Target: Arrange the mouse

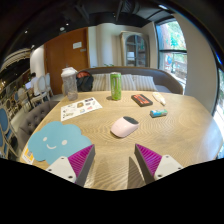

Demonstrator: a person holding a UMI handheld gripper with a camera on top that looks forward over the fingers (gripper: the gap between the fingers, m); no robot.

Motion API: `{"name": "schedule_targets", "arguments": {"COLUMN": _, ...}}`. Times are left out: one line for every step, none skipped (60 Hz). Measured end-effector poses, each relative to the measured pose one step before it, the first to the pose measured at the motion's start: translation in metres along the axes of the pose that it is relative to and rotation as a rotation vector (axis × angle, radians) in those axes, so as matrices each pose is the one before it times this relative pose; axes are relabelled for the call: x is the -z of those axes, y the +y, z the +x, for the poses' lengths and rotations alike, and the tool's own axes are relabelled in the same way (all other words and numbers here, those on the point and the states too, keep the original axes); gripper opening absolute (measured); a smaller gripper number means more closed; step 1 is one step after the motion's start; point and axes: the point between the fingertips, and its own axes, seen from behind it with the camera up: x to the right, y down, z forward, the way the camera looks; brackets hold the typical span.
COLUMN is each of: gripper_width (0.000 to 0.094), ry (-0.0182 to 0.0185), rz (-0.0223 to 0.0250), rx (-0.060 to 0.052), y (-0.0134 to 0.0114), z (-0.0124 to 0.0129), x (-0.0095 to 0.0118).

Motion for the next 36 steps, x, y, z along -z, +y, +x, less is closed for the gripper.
{"name": "schedule_targets", "arguments": {"gripper_width": 0.0829, "ry": 0.00899, "rz": -0.00627, "rx": 0.0010, "y": -0.00060, "z": 0.00436, "x": -0.00534}}
{"name": "schedule_targets", "arguments": {"gripper_width": 0.0830, "ry": 0.00725, "rz": -0.00667, "rx": 0.0024, "y": -0.00043, "z": 0.00386, "x": -0.00583}}
{"name": "schedule_targets", "arguments": {"gripper_width": 0.0829, "ry": 0.00601, "rz": -0.00501, "rx": 0.0028, "y": -0.00085, "z": 0.00337, "x": -0.00533}}
{"name": "schedule_targets", "arguments": {"gripper_width": 0.0830, "ry": 0.00635, "rz": -0.00471, "rx": 0.0008, "y": -0.00073, "z": 0.00318, "x": -0.00496}}
{"name": "schedule_targets", "arguments": {"gripper_width": 0.0830, "ry": 0.00652, "rz": -0.00451, "rx": -0.0010, "y": -0.00067, "z": 0.00276, "x": -0.00459}}
{"name": "schedule_targets", "arguments": {"gripper_width": 0.0830, "ry": 0.00415, "rz": -0.00455, "rx": 0.0002, "y": -0.00063, "z": 0.00217, "x": -0.00431}}
{"name": "schedule_targets", "arguments": {"gripper_width": 0.0830, "ry": 0.00085, "rz": -0.00508, "rx": 0.0026, "y": -0.00059, "z": 0.00100, "x": -0.00447}}
{"name": "schedule_targets", "arguments": {"gripper_width": 0.0828, "ry": -0.00075, "rz": -0.00514, "rx": 0.0025, "y": -0.00068, "z": 0.00073, "x": -0.00468}}
{"name": "schedule_targets", "arguments": {"gripper_width": 0.0828, "ry": -0.00143, "rz": -0.00438, "rx": 0.0009, "y": -0.00066, "z": 0.00035, "x": -0.00455}}
{"name": "schedule_targets", "arguments": {"gripper_width": 0.0828, "ry": -0.00240, "rz": -0.00473, "rx": -0.0015, "y": -0.00075, "z": -0.00018, "x": -0.00469}}
{"name": "schedule_targets", "arguments": {"gripper_width": 0.0826, "ry": -0.00237, "rz": -0.00645, "rx": -0.0042, "y": -0.00011, "z": 0.00023, "x": -0.00425}}
{"name": "schedule_targets", "arguments": {"gripper_width": 0.0825, "ry": -0.00200, "rz": -0.00703, "rx": -0.0065, "y": 0.00017, "z": -0.00022, "x": -0.00385}}
{"name": "schedule_targets", "arguments": {"gripper_width": 0.0825, "ry": -0.00339, "rz": -0.00785, "rx": -0.0063, "y": 0.00019, "z": -0.00060, "x": -0.00384}}
{"name": "schedule_targets", "arguments": {"gripper_width": 0.0826, "ry": -0.00599, "rz": -0.00805, "rx": -0.0041, "y": 0.00057, "z": -0.00141, "x": -0.00334}}
{"name": "schedule_targets", "arguments": {"gripper_width": 0.0827, "ry": -0.00847, "rz": -0.00814, "rx": -0.0034, "y": 0.00059, "z": -0.00166, "x": -0.00384}}
{"name": "schedule_targets", "arguments": {"gripper_width": 0.0830, "ry": -0.00414, "rz": 0.00620, "rx": 0.0013, "y": -0.00336, "z": 0.00037, "x": -0.00130}}
{"name": "schedule_targets", "arguments": {"gripper_width": 0.0824, "ry": 0.00304, "rz": 0.01321, "rx": 0.0034, "y": -0.00448, "z": 0.00105, "x": -0.00310}}
{"name": "schedule_targets", "arguments": {"gripper_width": 0.0816, "ry": 0.00439, "rz": -0.00110, "rx": 0.0042, "y": -0.00107, "z": 0.00128, "x": -0.00270}}
{"name": "schedule_targets", "arguments": {"gripper_width": 0.0811, "ry": 0.00404, "rz": -0.00601, "rx": -0.0005, "y": -0.00022, "z": 0.00088, "x": -0.00309}}
{"name": "schedule_targets", "arguments": {"gripper_width": 0.0813, "ry": 0.00464, "rz": -0.00310, "rx": 0.0009, "y": -0.00131, "z": 0.00042, "x": -0.00215}}
{"name": "schedule_targets", "arguments": {"gripper_width": 0.0809, "ry": 0.00362, "rz": 0.00354, "rx": 0.0017, "y": -0.00282, "z": 0.00060, "x": -0.00261}}
{"name": "schedule_targets", "arguments": {"gripper_width": 0.0809, "ry": 0.00265, "rz": -0.00657, "rx": 0.0008, "y": -0.00013, "z": 0.00011, "x": -0.00227}}
{"name": "schedule_targets", "arguments": {"gripper_width": 0.0811, "ry": 0.00259, "rz": -0.00263, "rx": 0.0000, "y": -0.00106, "z": 0.00065, "x": -0.00154}}
{"name": "schedule_targets", "arguments": {"gripper_width": 0.0812, "ry": 0.00274, "rz": 0.00094, "rx": -0.0005, "y": -0.00225, "z": 0.00042, "x": -0.00220}}
{"name": "schedule_targets", "arguments": {"gripper_width": 0.0814, "ry": 0.00363, "rz": -0.00291, "rx": -0.0035, "y": -0.00122, "z": 0.00068, "x": -0.00221}}
{"name": "schedule_targets", "arguments": {"gripper_width": 0.0816, "ry": 0.00466, "rz": 0.00025, "rx": -0.0037, "y": -0.00237, "z": 0.00090, "x": -0.00226}}
{"name": "schedule_targets", "arguments": {"gripper_width": 0.0816, "ry": 0.00623, "rz": -0.00042, "rx": -0.0017, "y": -0.00193, "z": 0.00113, "x": -0.00260}}
{"name": "schedule_targets", "arguments": {"gripper_width": 0.0818, "ry": 0.00425, "rz": -0.00398, "rx": 0.0007, "y": -0.00203, "z": 0.00110, "x": -0.00236}}
{"name": "schedule_targets", "arguments": {"gripper_width": 0.0818, "ry": 0.00353, "rz": -0.00031, "rx": 0.0006, "y": -0.00172, "z": 0.00001, "x": -0.00200}}
{"name": "schedule_targets", "arguments": {"gripper_width": 0.0816, "ry": 0.00198, "rz": -0.00056, "rx": 0.0001, "y": -0.00168, "z": -0.00026, "x": -0.00219}}
{"name": "schedule_targets", "arguments": {"gripper_width": 0.0815, "ry": 0.00166, "rz": -0.00102, "rx": -0.0012, "y": -0.00186, "z": -0.00020, "x": -0.00251}}
{"name": "schedule_targets", "arguments": {"gripper_width": 0.0813, "ry": 0.00131, "rz": 0.00029, "rx": -0.0014, "y": -0.00226, "z": 0.00037, "x": -0.00258}}
{"name": "schedule_targets", "arguments": {"gripper_width": 0.0814, "ry": 0.00137, "rz": -0.00080, "rx": -0.0018, "y": -0.00175, "z": 0.00054, "x": -0.00271}}
{"name": "schedule_targets", "arguments": {"gripper_width": 0.0812, "ry": 0.00225, "rz": 0.00049, "rx": -0.0029, "y": -0.00222, "z": 0.00023, "x": -0.00250}}
{"name": "schedule_targets", "arguments": {"gripper_width": 0.0810, "ry": 0.00204, "rz": -0.00012, "rx": -0.0025, "y": -0.00202, "z": -0.00015, "x": -0.00243}}
{"name": "schedule_targets", "arguments": {"gripper_width": 0.0808, "ry": 0.00192, "rz": -0.00023, "rx": -0.0007, "y": -0.00163, "z": 0.00003, "x": -0.00295}}
